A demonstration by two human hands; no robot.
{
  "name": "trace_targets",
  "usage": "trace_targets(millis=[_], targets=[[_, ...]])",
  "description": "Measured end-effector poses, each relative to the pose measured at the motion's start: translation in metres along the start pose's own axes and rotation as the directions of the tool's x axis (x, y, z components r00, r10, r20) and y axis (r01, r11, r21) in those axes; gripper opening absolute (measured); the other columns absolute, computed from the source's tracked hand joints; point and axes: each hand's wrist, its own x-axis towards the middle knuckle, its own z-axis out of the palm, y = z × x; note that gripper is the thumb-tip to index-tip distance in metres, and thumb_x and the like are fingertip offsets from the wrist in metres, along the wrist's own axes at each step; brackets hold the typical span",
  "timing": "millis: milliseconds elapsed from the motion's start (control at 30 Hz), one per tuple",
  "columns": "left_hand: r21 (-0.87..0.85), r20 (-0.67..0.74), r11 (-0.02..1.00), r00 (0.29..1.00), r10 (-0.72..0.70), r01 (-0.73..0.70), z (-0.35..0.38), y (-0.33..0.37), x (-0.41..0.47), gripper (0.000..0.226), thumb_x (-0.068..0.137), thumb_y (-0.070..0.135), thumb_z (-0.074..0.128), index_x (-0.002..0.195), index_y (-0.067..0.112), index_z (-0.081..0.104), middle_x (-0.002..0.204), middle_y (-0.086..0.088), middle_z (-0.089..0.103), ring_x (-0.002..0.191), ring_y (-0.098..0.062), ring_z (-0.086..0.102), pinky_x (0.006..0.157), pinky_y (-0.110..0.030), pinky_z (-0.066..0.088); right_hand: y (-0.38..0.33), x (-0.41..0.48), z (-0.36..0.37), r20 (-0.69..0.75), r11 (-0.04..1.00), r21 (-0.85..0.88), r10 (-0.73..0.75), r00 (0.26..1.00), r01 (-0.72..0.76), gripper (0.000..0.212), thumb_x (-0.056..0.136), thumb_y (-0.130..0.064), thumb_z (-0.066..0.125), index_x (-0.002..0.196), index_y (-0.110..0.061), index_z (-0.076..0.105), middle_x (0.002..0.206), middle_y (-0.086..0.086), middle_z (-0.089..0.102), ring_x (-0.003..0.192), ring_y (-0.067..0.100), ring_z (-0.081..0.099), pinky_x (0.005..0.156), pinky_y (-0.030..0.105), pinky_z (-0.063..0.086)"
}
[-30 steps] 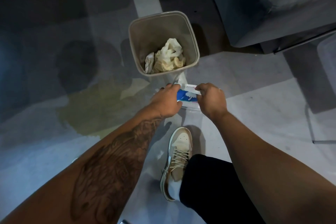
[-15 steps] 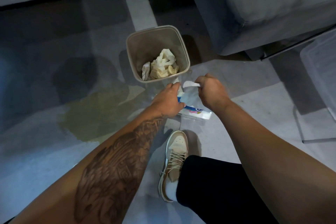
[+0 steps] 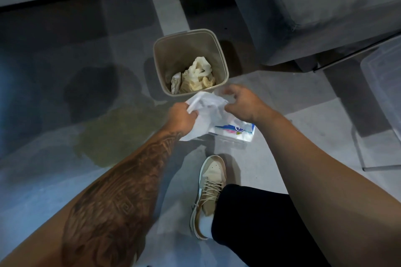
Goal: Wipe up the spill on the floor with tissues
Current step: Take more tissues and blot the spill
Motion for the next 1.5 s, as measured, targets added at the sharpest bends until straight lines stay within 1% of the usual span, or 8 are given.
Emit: trace_targets(millis=[67, 200, 367, 467, 633, 800, 1267, 1500], targets=[[0.068, -0.01, 0.997, 0.999, -0.044, 0.045, -0.009, -0.016, 0.001, 0.035, 0.093, 0.031, 0.065, 0.113, 0.002, 0.068, 0.104, -0.015, 0.071, 0.089, -0.034, 0.067, 0.08, -0.038, 0.055, 0.015, 0.007, 0.01, -0.052, 0.982, -0.172, 0.064, 0.997, -0.072, 0.064, 0.079, -0.023, 0.078, 0.137, -0.026, 0.051, 0.141, 0.002, 0.051, 0.126, 0.026, 0.05, 0.105, 0.039, 0.045], [0.125, 0.013, 0.99, 0.998, -0.068, 0.066, -0.023, -0.034, -0.003, 0.036, 0.093, 0.031, 0.065, 0.112, 0.001, 0.069, 0.107, -0.019, 0.071, 0.093, -0.036, 0.067, 0.083, -0.038, 0.053, 0.038, 0.01, 0.049, 0.041, 0.895, -0.431, 0.15, 0.988, -0.118, 0.077, 0.078, -0.04, 0.079, 0.143, -0.026, 0.04, 0.139, 0.008, 0.054, 0.121, 0.031, 0.054, 0.102, 0.045, 0.048], [0.086, 0.079, 0.988, 0.988, -0.131, 0.124, -0.031, -0.052, -0.012, 0.034, 0.094, 0.032, 0.065, 0.112, 0.003, 0.068, 0.103, -0.012, 0.068, 0.086, -0.028, 0.062, 0.075, -0.031, 0.046, 0.052, 0.015, 0.068, -0.056, 0.779, -0.619, 0.08, 0.995, -0.097, 0.034, 0.094, -0.036, 0.058, 0.126, -0.027, 0.062, 0.12, 0.007, 0.064, 0.108, 0.028, 0.057, 0.093, 0.039, 0.046], [0.037, 0.081, 0.985, 0.982, -0.173, 0.171, -0.033, -0.062, -0.014, 0.031, 0.095, 0.033, 0.064, 0.11, 0.006, 0.065, 0.102, -0.009, 0.063, 0.083, -0.024, 0.056, 0.075, -0.029, 0.042, 0.051, 0.016, 0.058, -0.085, 0.85, -0.514, 0.082, 0.993, -0.114, 0.026, 0.093, -0.035, 0.056, 0.111, -0.022, 0.07, 0.112, 0.009, 0.064, 0.102, 0.03, 0.056, 0.082, 0.034, 0.044], [-0.052, 0.062, 0.978, 0.978, -0.201, 0.204, -0.04, -0.067, -0.021, 0.034, 0.094, 0.033, 0.064, 0.109, 0.003, 0.064, 0.107, -0.011, 0.064, 0.087, -0.025, 0.056, 0.077, -0.031, 0.043, 0.043, 0.013, 0.037, -0.211, 0.977, -0.003, 0.206, 0.956, -0.211, 0.017, 0.096, -0.027, 0.049, 0.098, -0.012, 0.058, 0.104, 0.019, 0.064, 0.095, 0.037, 0.059, 0.079, 0.034, 0.043], [-0.12, 0.054, 0.968, 0.975, -0.214, 0.219, -0.046, -0.067, -0.031, 0.036, 0.093, 0.031, 0.066, 0.114, 0.002, 0.063, 0.107, -0.008, 0.061, 0.087, -0.022, 0.054, 0.077, -0.029, 0.041, 0.031, 0.001, 0.024, -0.351, 0.983, 0.086, 0.184, 0.918, -0.164, 0.029, 0.103, -0.031, 0.039, 0.112, -0.006, 0.052, 0.108, 0.019, 0.061, 0.098, 0.036, 0.057, 0.083, 0.041, 0.047], [-0.384, 0.063, 0.885, 0.964, -0.259, 0.263, -0.063, -0.077, -0.059, 0.019, 0.091, 0.026, 0.066, 0.104, 0.013, 0.064, 0.103, -0.006, 0.066, 0.092, -0.026, 0.064, 0.083, -0.032, 0.051, -0.022, -0.039, 0.027, -0.574, 0.984, 0.166, 0.151, 0.805, -0.066, 0.025, 0.104, -0.043, 0.038, 0.114, -0.021, 0.044, 0.11, 0.001, 0.058, 0.094, 0.017, 0.06, 0.073, 0.027, 0.052], [-0.536, 0.08, 0.795, 0.955, -0.287, 0.284, -0.081, -0.082, -0.071, 0.016, 0.091, 0.022, 0.065, 0.101, 0.01, 0.064, 0.097, -0.008, 0.067, 0.082, -0.023, 0.065, 0.074, -0.031, 0.052, -0.084, -0.075, 0.069, -0.485, 0.959, 0.237, -0.021, 0.874, 0.154, 0.021, 0.102, -0.039, 0.046, 0.108, -0.021, 0.054, 0.094, -0.005, 0.063, 0.081, 0.011, 0.059, 0.065, 0.021, 0.045]])
